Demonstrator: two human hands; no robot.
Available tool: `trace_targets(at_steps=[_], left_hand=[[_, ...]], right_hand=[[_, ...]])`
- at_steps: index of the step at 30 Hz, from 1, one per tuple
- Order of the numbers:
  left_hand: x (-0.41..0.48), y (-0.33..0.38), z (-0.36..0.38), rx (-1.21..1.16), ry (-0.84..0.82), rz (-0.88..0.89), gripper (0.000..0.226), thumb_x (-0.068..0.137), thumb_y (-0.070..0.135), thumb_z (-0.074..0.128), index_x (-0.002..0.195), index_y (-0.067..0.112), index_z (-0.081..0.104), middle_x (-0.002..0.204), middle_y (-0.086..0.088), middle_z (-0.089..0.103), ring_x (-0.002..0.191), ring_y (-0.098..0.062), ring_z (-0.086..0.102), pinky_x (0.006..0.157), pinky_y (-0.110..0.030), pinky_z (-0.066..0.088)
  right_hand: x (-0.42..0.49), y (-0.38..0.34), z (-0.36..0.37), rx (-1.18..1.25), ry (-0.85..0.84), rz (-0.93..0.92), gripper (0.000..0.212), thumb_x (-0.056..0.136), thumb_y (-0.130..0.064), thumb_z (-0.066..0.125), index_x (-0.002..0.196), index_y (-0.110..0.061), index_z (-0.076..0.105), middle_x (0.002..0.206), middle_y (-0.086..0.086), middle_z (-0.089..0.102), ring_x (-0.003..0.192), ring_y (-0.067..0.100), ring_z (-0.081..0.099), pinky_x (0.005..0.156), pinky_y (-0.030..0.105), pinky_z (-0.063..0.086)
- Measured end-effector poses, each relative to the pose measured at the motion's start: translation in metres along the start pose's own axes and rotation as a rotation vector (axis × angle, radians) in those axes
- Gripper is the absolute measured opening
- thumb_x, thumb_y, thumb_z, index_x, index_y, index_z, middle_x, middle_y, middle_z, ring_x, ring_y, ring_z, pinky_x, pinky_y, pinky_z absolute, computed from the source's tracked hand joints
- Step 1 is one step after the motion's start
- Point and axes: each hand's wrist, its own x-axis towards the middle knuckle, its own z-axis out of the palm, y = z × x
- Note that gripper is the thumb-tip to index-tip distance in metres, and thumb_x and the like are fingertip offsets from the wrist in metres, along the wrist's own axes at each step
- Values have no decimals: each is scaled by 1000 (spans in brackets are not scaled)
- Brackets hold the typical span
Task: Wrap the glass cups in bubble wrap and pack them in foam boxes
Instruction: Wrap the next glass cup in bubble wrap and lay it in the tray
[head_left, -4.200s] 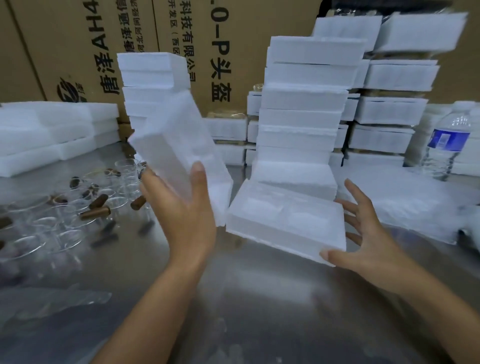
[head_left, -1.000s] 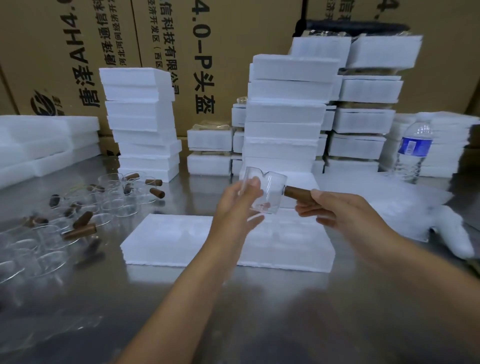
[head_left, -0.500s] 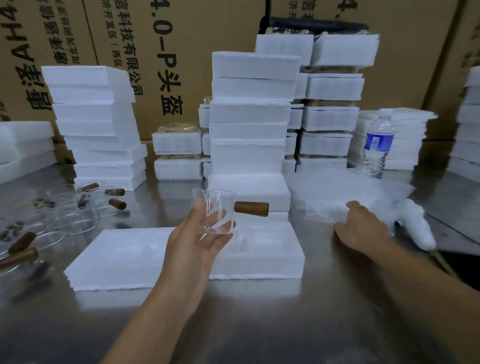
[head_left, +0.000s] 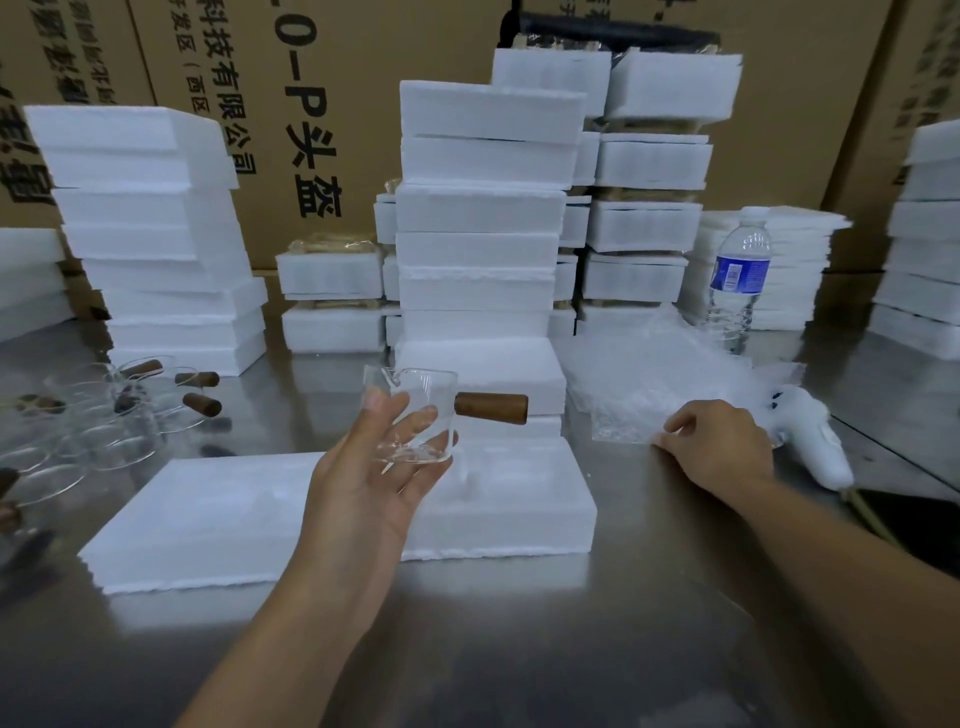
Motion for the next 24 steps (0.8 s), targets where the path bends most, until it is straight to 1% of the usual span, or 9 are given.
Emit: trace_targets(at_steps=[4,7,10,13,15,17,18,21,24], left_hand=[[-1,1,0,-17,-5,-4,51,65,48,63,103,14,67,104,-7,72,102,-27,68,84,-34,51],[-1,3,0,-41,6,-5,52,64,48,64,102,13,66,103,-7,72,102,-27,68,83,-34,52],[-3,5,0,-73,5,-3,50,66,47,63,100,12,66,100,-7,72,102,-28,68,81,-32,54],[-5,7,0,-87,8,-8,51,66,47,63,102,11,66,101,-7,72,102,-28,68,79,-30,56],[-5,7,0,-94,17,-16,49,67,46,62,102,11,65,102,-8,72,103,-28,67,79,-30,56],[-5,7,0,-98,31,-22,50,68,46,62,102,11,65,104,-8,72,102,-28,67,80,-32,54],[-5,7,-1,-96,34,-22,50,67,46,62,103,11,65,103,-8,72,102,-28,68,80,-32,53],[-5,7,-2,-86,25,-16,51,66,47,63,102,11,66,101,-7,73,101,-27,68,78,-31,54],[-4,7,-2,-79,18,-7,55,62,49,65,103,12,66,102,-7,72,101,-27,68,79,-31,55]], right_hand=[[0,-3,-7,-12,-28,-6,15,79,-34,73,70,-25,65,83,-2,69,82,22,62,82,38,48],[3,-6,-12,4,-47,-7,20,79,-36,72,65,-26,63,74,-8,65,80,19,60,87,42,46],[7,-9,-19,52,-67,28,19,82,-38,70,68,-25,65,82,-4,66,86,22,59,90,45,44],[9,-14,-23,-14,-50,-12,20,87,-34,64,71,-21,65,88,1,69,84,23,58,86,39,43],[7,-15,-23,-90,-28,-30,20,90,-34,60,73,-23,60,93,3,69,86,22,56,82,35,38],[4,-12,-19,-146,-30,-51,16,90,-40,57,87,-24,57,100,2,66,95,23,55,85,36,35],[2,-10,-17,-165,-62,-55,22,89,-45,57,96,-24,54,103,2,64,98,23,55,87,37,35],[-4,-4,-10,-155,-153,-22,38,84,-54,59,109,-27,48,96,-1,57,96,21,54,89,40,38],[-6,-2,-7,-176,-138,-56,24,88,-50,55,101,-29,56,84,-3,65,92,19,58,90,39,41]])
